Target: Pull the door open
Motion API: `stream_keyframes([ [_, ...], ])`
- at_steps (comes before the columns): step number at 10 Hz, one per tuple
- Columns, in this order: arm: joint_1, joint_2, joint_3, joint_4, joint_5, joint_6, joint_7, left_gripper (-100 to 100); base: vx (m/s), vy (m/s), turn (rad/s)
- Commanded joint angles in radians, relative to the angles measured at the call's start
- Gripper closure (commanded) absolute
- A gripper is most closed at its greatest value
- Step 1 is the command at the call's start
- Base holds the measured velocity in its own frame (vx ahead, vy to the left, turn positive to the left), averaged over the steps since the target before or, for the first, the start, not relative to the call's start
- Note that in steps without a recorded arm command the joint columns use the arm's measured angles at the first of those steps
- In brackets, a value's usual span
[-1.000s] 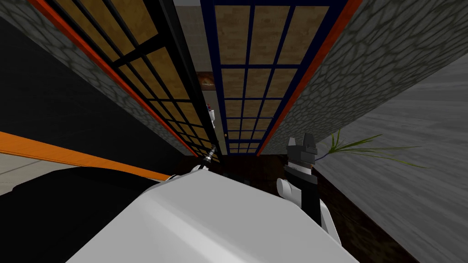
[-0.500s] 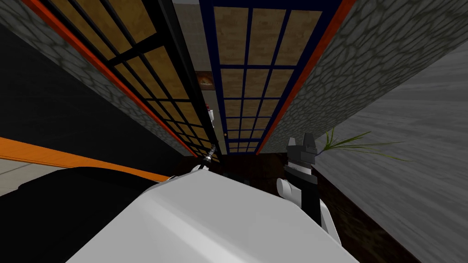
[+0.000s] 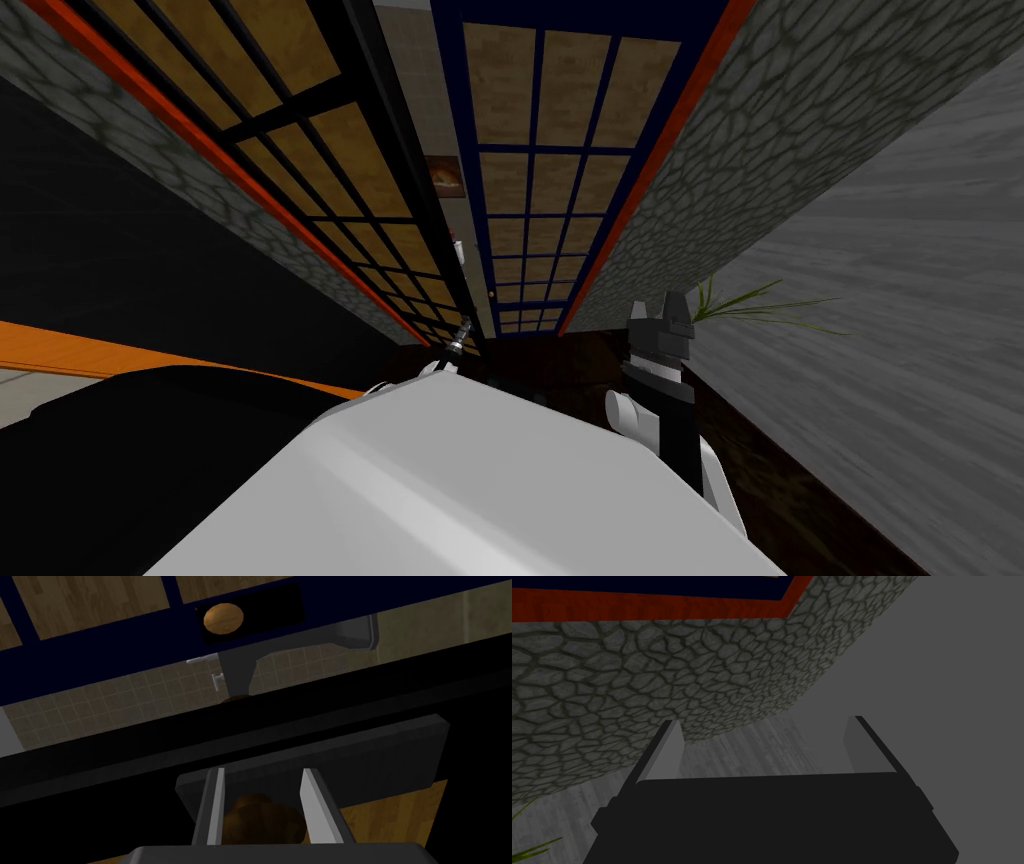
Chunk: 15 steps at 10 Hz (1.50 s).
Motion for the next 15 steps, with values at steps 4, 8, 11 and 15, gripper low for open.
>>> stream_keyframes([
  [4, -0.002, 0.021, 0.004, 0.02, 0.039, -0.003, 0.08, 100, -0.028, 0.017, -0.035],
  [8, -0.007, 0.025, -0.024, 0.004, 0.092, -0.001, 0.198, 100, -0.039, 0.026, -0.075],
  [11, -0.009, 0.026, -0.033, 0.004, 0.109, 0.0, 0.247, 100, -0.027, 0.01, -0.042],
  [15, -0.012, 0.028, -0.052, 0.004, 0.145, 0.001, 0.33, 100, -0.022, 0.014, -0.042],
])
